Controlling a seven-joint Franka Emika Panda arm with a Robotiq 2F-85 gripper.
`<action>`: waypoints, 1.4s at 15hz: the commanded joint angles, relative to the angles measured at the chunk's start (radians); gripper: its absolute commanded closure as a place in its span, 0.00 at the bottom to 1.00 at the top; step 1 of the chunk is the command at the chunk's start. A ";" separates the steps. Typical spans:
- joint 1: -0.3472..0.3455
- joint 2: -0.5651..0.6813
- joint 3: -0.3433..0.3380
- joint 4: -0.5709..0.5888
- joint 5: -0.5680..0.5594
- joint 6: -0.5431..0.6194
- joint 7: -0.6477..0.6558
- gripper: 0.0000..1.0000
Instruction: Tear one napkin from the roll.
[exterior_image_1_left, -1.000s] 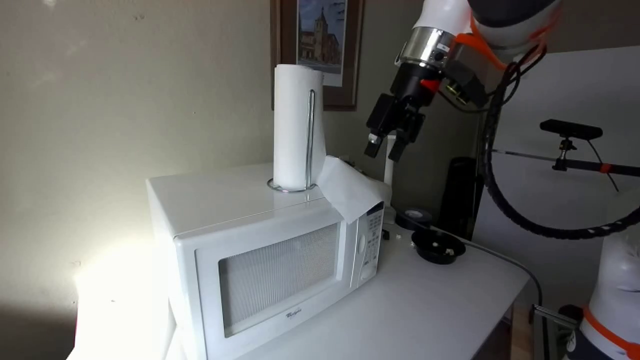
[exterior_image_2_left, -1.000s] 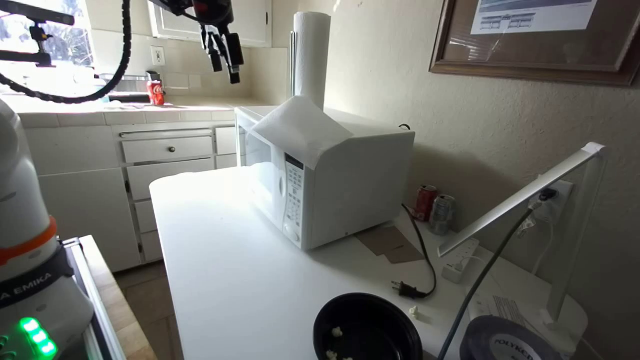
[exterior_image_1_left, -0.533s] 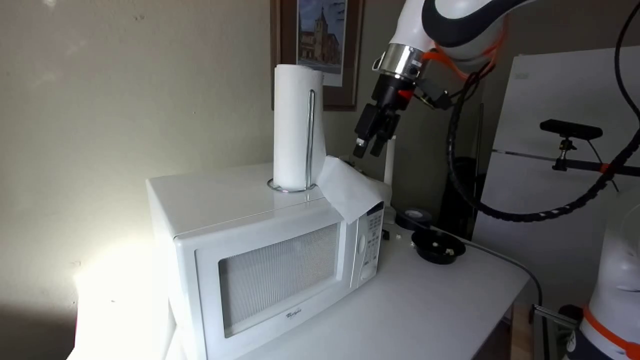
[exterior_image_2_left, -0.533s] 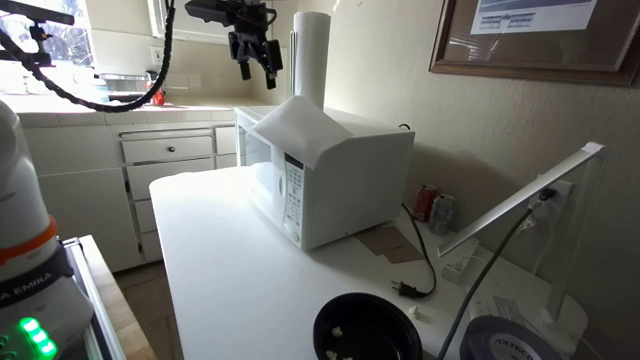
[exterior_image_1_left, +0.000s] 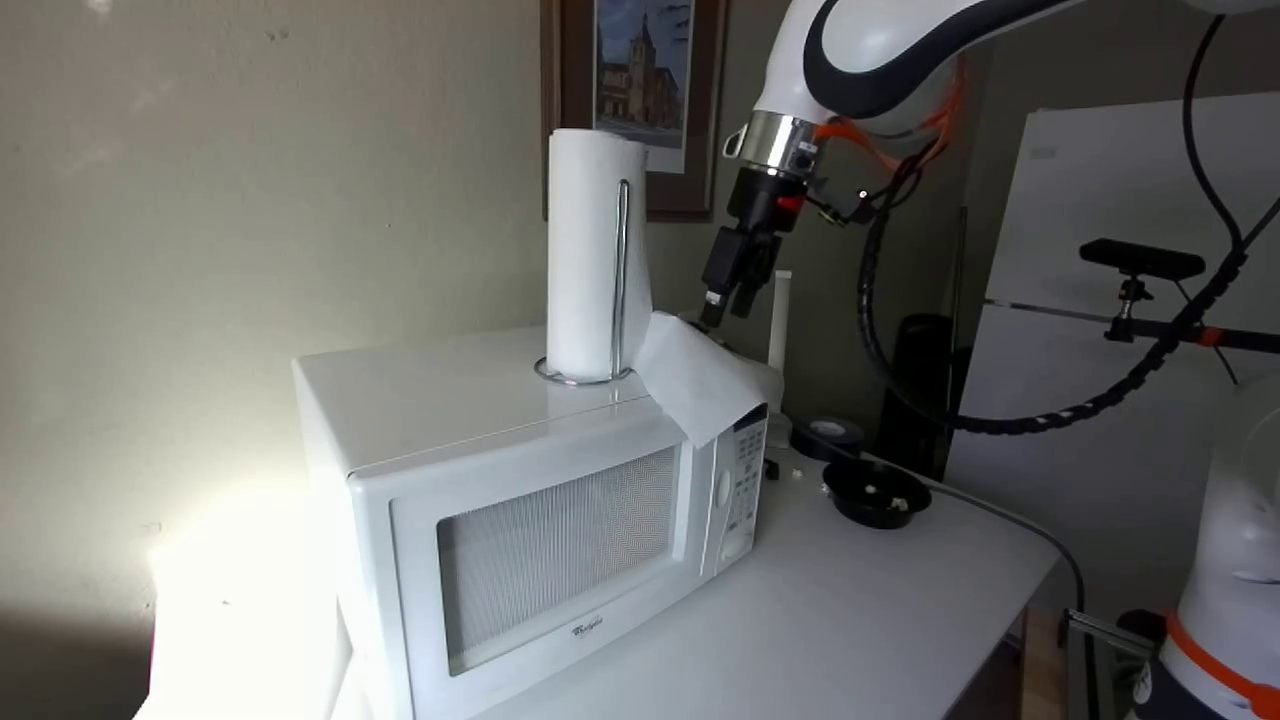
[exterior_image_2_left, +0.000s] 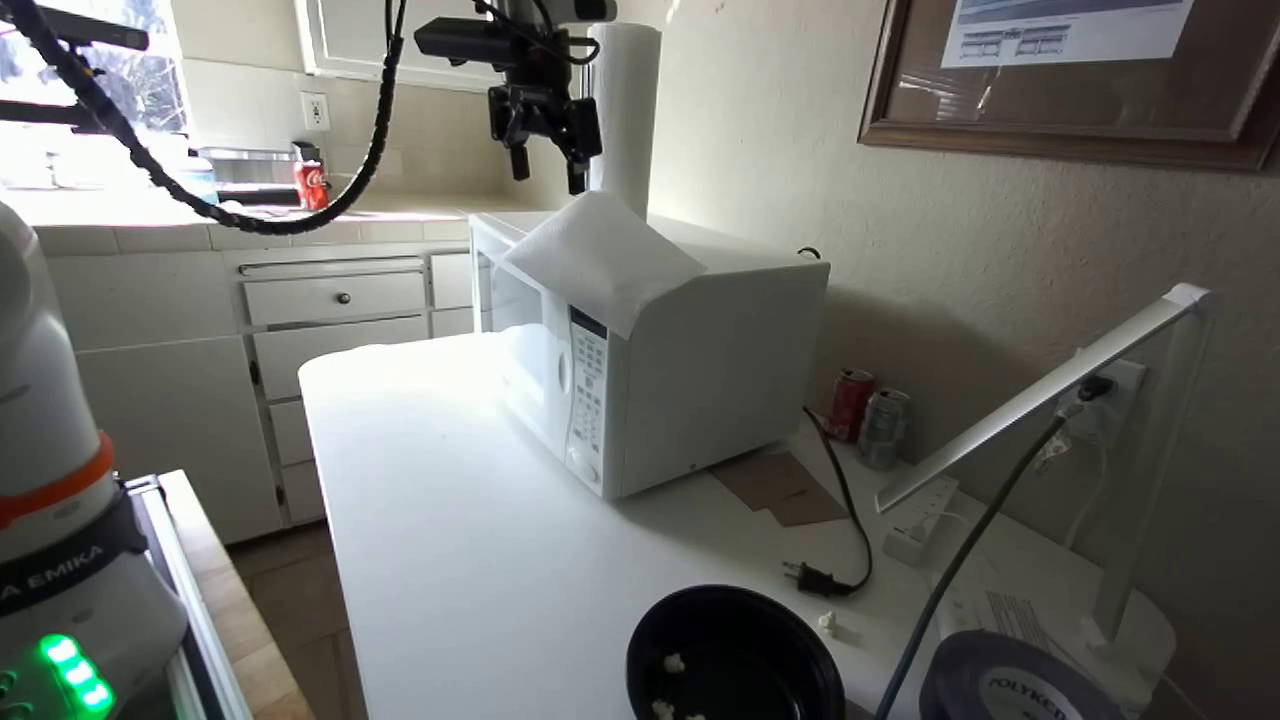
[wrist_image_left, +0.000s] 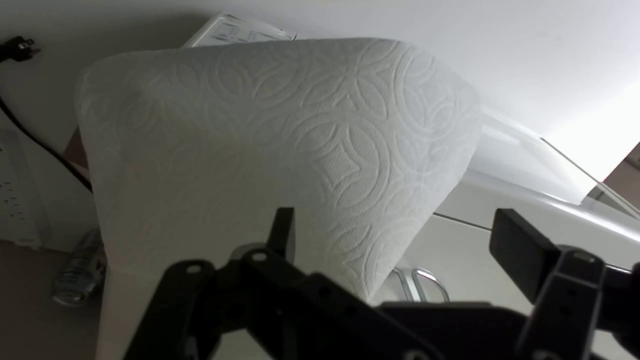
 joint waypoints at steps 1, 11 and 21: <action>0.002 0.012 -0.006 0.000 0.000 0.025 -0.017 0.00; 0.017 0.106 -0.038 0.028 0.018 0.148 -0.160 0.04; 0.019 0.172 -0.037 0.064 0.054 0.215 -0.173 0.81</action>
